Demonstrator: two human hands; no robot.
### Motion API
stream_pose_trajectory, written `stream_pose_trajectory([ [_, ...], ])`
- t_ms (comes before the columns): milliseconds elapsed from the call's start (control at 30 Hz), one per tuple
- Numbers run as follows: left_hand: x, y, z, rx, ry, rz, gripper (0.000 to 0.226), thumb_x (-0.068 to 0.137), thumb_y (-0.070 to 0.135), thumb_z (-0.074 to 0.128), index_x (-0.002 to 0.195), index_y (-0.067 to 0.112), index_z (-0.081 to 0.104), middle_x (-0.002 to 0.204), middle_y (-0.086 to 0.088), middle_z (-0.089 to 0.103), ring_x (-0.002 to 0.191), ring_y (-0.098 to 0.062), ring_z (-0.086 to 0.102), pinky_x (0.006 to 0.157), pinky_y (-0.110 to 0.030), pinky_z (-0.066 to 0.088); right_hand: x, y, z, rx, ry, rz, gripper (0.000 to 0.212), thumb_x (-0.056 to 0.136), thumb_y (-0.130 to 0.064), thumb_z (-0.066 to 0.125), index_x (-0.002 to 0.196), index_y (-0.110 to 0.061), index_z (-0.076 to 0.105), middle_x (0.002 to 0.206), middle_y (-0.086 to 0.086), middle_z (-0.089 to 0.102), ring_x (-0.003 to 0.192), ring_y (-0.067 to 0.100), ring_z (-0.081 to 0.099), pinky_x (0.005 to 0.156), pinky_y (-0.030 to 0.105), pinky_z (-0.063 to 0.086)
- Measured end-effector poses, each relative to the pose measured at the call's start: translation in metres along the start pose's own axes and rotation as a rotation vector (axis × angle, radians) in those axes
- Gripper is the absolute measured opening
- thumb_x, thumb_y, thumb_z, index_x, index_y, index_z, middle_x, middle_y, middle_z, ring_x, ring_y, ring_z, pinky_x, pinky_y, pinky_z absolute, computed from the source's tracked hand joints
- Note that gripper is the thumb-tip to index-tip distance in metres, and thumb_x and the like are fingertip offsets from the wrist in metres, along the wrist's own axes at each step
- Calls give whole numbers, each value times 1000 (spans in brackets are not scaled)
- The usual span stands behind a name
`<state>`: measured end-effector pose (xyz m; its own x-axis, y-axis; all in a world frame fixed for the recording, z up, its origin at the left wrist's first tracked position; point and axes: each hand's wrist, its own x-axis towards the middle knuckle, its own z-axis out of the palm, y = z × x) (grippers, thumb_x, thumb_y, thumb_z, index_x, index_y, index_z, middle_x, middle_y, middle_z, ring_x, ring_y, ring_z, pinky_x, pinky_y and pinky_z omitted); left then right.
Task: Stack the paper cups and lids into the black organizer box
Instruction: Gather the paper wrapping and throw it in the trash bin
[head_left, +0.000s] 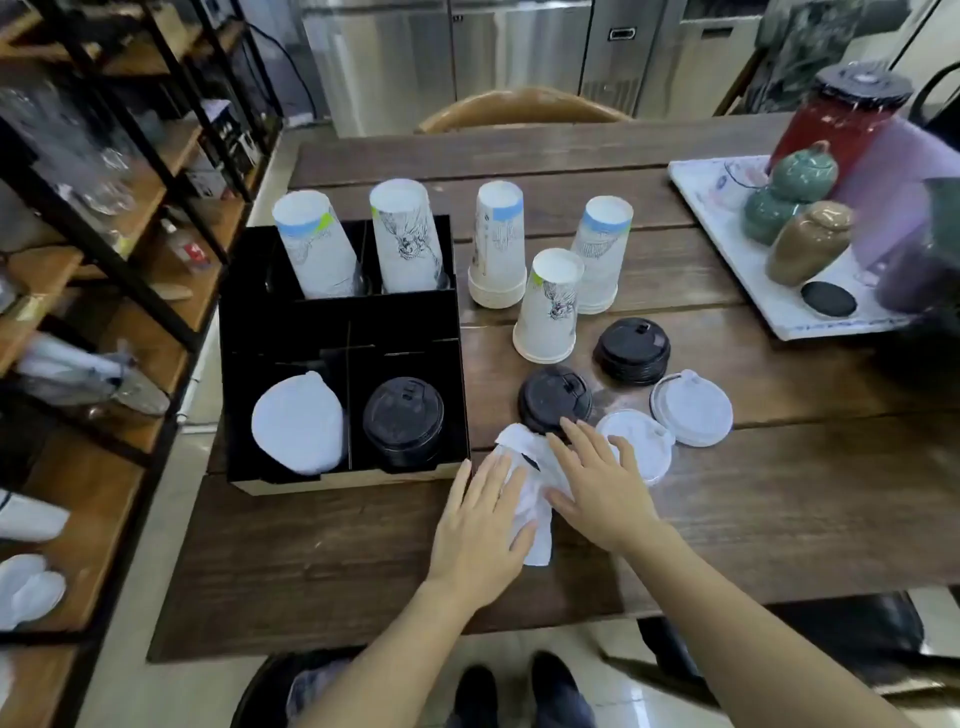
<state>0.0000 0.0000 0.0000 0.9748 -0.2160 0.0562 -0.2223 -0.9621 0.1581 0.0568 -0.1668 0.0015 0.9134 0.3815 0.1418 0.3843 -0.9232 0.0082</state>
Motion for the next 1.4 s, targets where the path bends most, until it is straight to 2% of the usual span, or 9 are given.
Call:
stream_pose_trajectory([
  [133,-4,2,9,-33,-64,-26,50,82,38,40,120,16,64,129,-5,63,122,-21,58,107,-35,37,-4,4,9,12,-19,-20,49,59,-38,83,98,-11,71,130,13,62,112,29,65,84,49,53],
  [300,-5,5,17,-115,-2,-39,29,79,21,47,95,21,71,115,1,70,113,-18,65,90,-31,55,-6,9,21,49,113,-46,26,73,-37,64,79,-12,68,126,13,65,116,26,52,88,43,46],
  [467,-2,11,15,-180,16,-137,29,76,19,46,91,16,70,101,4,73,100,-12,68,85,-22,52,-11,13,21,30,137,-74,30,81,-37,46,72,-13,61,81,2,67,80,25,61,82,38,30],
  [667,-5,23,12,-322,50,-359,18,87,9,51,100,6,63,108,-4,65,102,-18,56,92,-28,42,-8,19,19,-7,5,-84,19,65,-14,79,66,-13,60,66,2,61,64,25,60,81,38,29],
  [867,-6,38,-2,-595,103,-586,19,93,16,50,108,6,59,111,3,57,102,-13,52,87,-27,44,-2,24,-7,210,-99,-131,21,73,-14,60,55,-12,49,50,3,52,48,21,43,58,29,25],
  [1000,-10,47,-20,-883,200,-833,8,93,15,49,85,13,49,75,4,49,62,-9,42,55,-23,34,3,18,-27,531,-264,-23,7,89,-15,53,85,-9,50,74,5,54,64,24,48,56,33,38],
  [1100,-14,46,-27,-948,321,-919,17,90,4,48,78,13,41,71,2,39,63,-9,35,58,-24,32,1,7,-37,711,-250,-92,39,92,-9,47,131,-12,50,105,10,64,82,31,61,70,37,48],
  [1300,-39,26,-35,-1020,478,-964,26,87,-8,40,75,15,42,76,1,44,69,-16,41,51,-23,41,-5,-34,-54,776,-285,-150,31,87,5,47,109,-4,67,100,9,53,87,30,58,75,35,48],
  [1400,-59,14,-41,-1101,508,-1032,30,89,-6,38,73,17,48,88,-2,51,65,-22,48,37,-15,40,-12,-61,-58,795,-342,-153,32,85,10,45,96,-1,73,94,0,47,85,18,51,68,15,42],
])
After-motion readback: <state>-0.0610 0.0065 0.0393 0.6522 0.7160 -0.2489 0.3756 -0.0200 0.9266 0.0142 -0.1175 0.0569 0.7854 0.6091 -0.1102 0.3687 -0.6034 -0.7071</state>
